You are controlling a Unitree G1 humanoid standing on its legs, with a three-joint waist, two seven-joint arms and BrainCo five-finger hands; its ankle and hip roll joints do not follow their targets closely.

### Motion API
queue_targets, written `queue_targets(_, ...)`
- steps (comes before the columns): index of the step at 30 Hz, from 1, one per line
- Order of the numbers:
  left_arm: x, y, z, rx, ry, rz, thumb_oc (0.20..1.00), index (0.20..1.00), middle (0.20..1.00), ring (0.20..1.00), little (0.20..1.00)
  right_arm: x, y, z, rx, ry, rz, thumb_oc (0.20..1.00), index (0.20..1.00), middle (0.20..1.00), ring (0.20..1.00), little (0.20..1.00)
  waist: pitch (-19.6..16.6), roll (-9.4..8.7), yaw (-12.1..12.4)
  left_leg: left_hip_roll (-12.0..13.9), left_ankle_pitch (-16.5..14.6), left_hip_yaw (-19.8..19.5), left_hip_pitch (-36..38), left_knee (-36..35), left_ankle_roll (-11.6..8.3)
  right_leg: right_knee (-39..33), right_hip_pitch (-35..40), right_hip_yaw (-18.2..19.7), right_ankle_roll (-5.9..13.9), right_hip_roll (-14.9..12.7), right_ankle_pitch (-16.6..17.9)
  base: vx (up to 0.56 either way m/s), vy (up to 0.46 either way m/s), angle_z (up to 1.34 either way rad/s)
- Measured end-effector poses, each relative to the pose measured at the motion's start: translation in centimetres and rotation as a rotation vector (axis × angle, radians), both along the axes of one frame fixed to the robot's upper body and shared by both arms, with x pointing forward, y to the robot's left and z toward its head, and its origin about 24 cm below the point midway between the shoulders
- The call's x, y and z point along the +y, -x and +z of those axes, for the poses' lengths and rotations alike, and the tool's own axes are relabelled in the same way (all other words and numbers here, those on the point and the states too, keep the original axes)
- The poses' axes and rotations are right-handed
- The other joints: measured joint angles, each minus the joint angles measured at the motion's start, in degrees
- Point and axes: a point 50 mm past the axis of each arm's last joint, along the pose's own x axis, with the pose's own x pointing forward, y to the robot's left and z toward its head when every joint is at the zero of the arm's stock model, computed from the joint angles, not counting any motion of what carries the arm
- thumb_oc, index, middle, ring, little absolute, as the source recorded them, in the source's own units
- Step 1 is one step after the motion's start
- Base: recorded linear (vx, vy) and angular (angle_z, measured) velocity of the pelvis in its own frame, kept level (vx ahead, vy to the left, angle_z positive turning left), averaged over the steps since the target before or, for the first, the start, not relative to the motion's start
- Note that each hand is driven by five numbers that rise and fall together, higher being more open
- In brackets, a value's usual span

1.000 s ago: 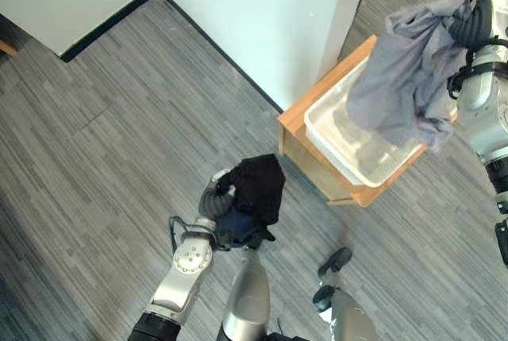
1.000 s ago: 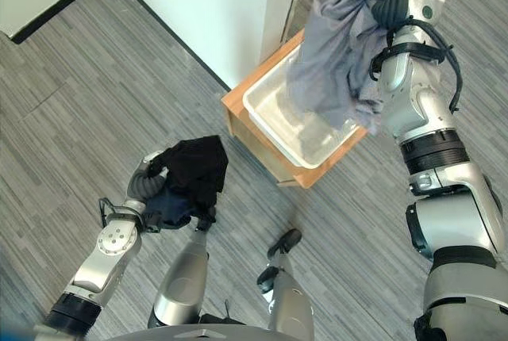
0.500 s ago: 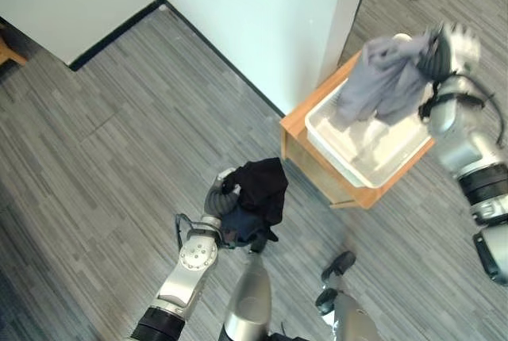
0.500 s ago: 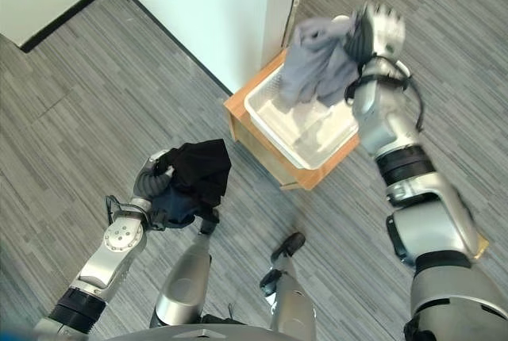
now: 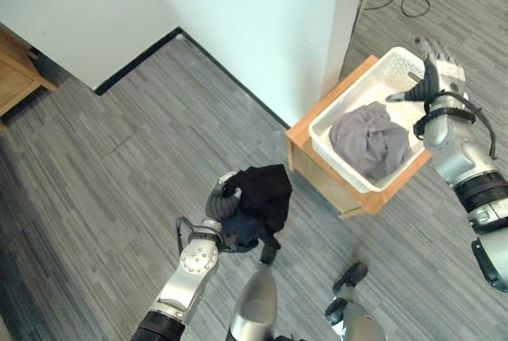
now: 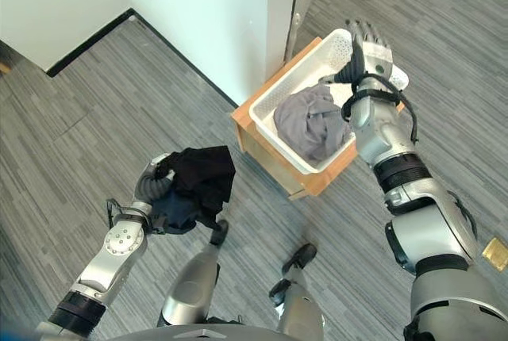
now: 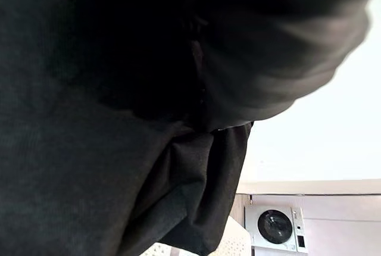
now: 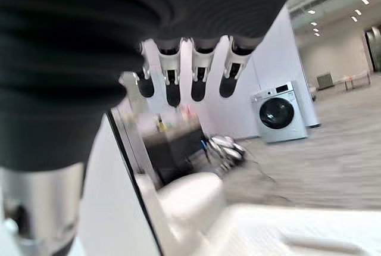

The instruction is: Pick up bed clothes into laundry basket.

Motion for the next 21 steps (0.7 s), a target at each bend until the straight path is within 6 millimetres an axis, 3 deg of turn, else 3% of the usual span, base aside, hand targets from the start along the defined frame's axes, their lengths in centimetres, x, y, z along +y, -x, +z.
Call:
queue_targets(2, 0.2, 0.1, 0.0, -0.001, 0.014, 0.020, 0.200, 0.200, 0.200, 0.200, 0.200, -0.6, 2.6, -1.1, -0.065, -0.104, 0.050, 1.000, 1.000, 1.000, 1.000, 1.000, -0.6, -0.12, -1.3, -0.1, 0.1, 0.2, 2.0, -1.1, 0.10, 0.0, 1.4, 0.1, 0.48, -0.1, -0.4, 0.05, 0.016, -0.05)
queue_targets(5, 0.5, 0.4, 0.0, 0.003, 0.006, 0.036, 0.200, 0.200, 0.200, 0.200, 0.200, -2.2, 5.4, -7.8, 0.091, -0.213, 0.036, 1.000, 1.000, 1.000, 1.000, 1.000, -3.8, -0.83, -4.5, -0.5, 0.1, 0.8, 3.9, -2.7, 0.19, 0.0, 2.2, 0.6, 1.08, -0.7, -0.8, 0.06, -0.025, -0.10)
queue_targets(6, 0.7, 0.5, 0.5, -0.019, 0.004, 0.042, 0.200, 0.200, 0.200, 0.200, 0.200, -3.5, 7.0, -12.2, 0.245, -0.251, -0.017, 1.000, 1.000, 1.000, 1.000, 1.000, -4.8, -0.91, -5.5, -0.5, 0.1, 1.5, 4.7, -3.2, 0.34, 0.0, 2.5, 1.1, 1.27, -0.9, -0.9, 0.04, -0.031, -0.13)
queue_targets(7, 0.6, 0.4, 0.7, -0.027, 0.000, 0.039, 0.200, 0.200, 0.200, 0.200, 0.200, -4.4, 8.2, -14.8, 0.349, -0.259, -0.050, 1.000, 1.000, 1.000, 1.000, 1.000, -5.2, -0.69, -5.8, -0.5, 0.1, 1.8, 5.1, -3.4, 0.39, 0.0, 2.6, 1.4, 1.32, -0.9, -0.9, 0.00, -0.007, -0.17)
queue_targets(9, 0.7, 0.2, 1.2, -0.053, -0.032, 0.032, 0.200, 0.200, 0.200, 0.200, 0.200, -6.9, 12.9, -21.8, 0.647, -0.287, -0.173, 1.000, 1.000, 1.000, 1.000, 1.000, -6.2, 0.18, -7.2, -0.7, 0.1, 2.0, 6.3, -4.0, 0.48, 0.0, 3.3, 1.5, 1.85, -1.0, -1.3, 0.02, 0.014, -0.06)
queue_targets(11, 1.0, 0.1, 1.8, -0.081, -0.092, 0.022, 0.200, 0.200, 0.200, 0.200, 0.200, -8.4, 16.6, -27.7, 0.929, -0.349, -0.314, 1.000, 1.000, 1.000, 1.000, 1.000, -7.2, 1.34, -8.6, -0.7, -0.3, 4.1, 7.8, -4.1, 1.08, 0.0, 3.4, 3.4, 2.25, -1.2, -1.6, 0.02, 0.035, -0.38)
queue_targets(15, 0.2, -0.9, 3.1, -0.135, -0.147, -0.019, 0.200, 0.200, 0.200, 0.200, 0.200, -8.9, 19.2, -30.6, 1.078, -0.398, -0.383, 1.000, 1.000, 1.000, 1.000, 1.000, -8.3, 3.85, -12.1, -1.3, -0.5, 5.9, 9.1, -4.2, 1.51, -0.2, 3.7, 5.1, 2.25, -1.9, -1.4, 0.01, 0.035, -0.31)
queue_targets(17, -0.9, -2.3, 5.3, -0.239, -0.202, -0.043, 0.200, 0.200, 0.200, 0.200, 0.200, -8.2, 21.2, -32.4, 1.173, -0.409, -0.378, 1.000, 1.000, 1.000, 1.000, 1.000, -9.4, 5.83, -13.8, -1.5, -0.9, 7.0, 9.8, -4.3, 2.20, -0.3, 3.3, 6.1, 2.20, -2.1, -1.4, 0.00, 0.037, -0.26)
queue_targets(21, -1.9, -3.8, 8.7, -0.387, -0.280, -0.048, 0.200, 0.200, 0.200, 0.200, 0.200, -6.7, 24.0, -34.9, 1.388, -0.282, -0.319, 1.000, 1.000, 1.000, 1.000, 1.000, -10.0, 7.28, -15.1, -1.9, -0.8, 8.1, 9.9, -4.3, 2.33, -0.3, 2.9, 6.8, 2.32, -2.5, -1.0, -0.01, 0.015, -0.11)
